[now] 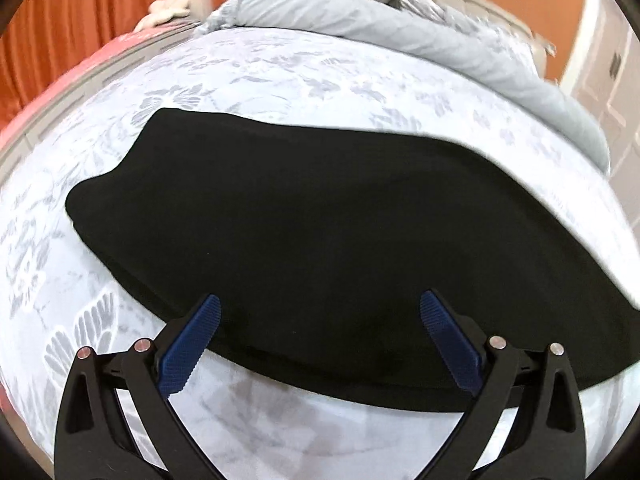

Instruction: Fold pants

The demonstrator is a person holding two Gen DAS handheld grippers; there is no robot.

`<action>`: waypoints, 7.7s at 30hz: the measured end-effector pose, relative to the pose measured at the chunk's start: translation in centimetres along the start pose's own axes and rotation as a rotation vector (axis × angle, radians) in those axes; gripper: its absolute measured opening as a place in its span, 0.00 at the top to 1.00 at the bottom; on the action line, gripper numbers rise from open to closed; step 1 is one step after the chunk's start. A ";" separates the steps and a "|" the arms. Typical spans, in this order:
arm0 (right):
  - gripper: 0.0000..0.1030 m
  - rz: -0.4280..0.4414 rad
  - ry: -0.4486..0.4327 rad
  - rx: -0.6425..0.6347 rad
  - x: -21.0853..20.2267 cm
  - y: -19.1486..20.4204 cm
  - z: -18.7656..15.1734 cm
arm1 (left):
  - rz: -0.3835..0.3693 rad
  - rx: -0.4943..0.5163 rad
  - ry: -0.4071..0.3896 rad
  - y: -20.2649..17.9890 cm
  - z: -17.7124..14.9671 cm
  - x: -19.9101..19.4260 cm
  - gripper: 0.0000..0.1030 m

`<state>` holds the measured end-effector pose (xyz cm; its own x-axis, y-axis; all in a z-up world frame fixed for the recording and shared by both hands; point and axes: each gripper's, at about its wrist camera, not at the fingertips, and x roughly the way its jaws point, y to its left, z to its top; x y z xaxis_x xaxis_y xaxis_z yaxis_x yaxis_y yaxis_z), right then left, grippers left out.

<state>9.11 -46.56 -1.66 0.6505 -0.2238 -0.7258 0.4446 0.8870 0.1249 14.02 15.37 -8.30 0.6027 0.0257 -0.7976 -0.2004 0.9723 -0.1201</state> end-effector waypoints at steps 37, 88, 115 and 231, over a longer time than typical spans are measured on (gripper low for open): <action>0.29 -0.015 0.146 0.261 6.3 -10.8 -5.1 | -0.088 -0.066 -0.039 -2.7 0.4 -0.6 0.05; 0.82 0.513 0.173 -0.682 0.5 42.0 -18.0 | 0.065 -0.156 -0.080 12.6 2.0 -3.9 0.05; 0.30 0.341 0.327 -0.152 3.0 18.6 -7.9 | 0.022 -0.236 -0.002 14.0 2.7 -1.9 0.05; 0.64 0.267 0.334 -0.228 6.2 24.4 -7.9 | -0.118 0.203 -0.104 -2.3 -1.0 -6.2 0.05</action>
<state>19.19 -23.10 -8.47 0.4738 0.1321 -0.8707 0.1191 0.9700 0.2120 9.99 12.76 -3.68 0.6909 -0.0768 -0.7188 0.0283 0.9965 -0.0793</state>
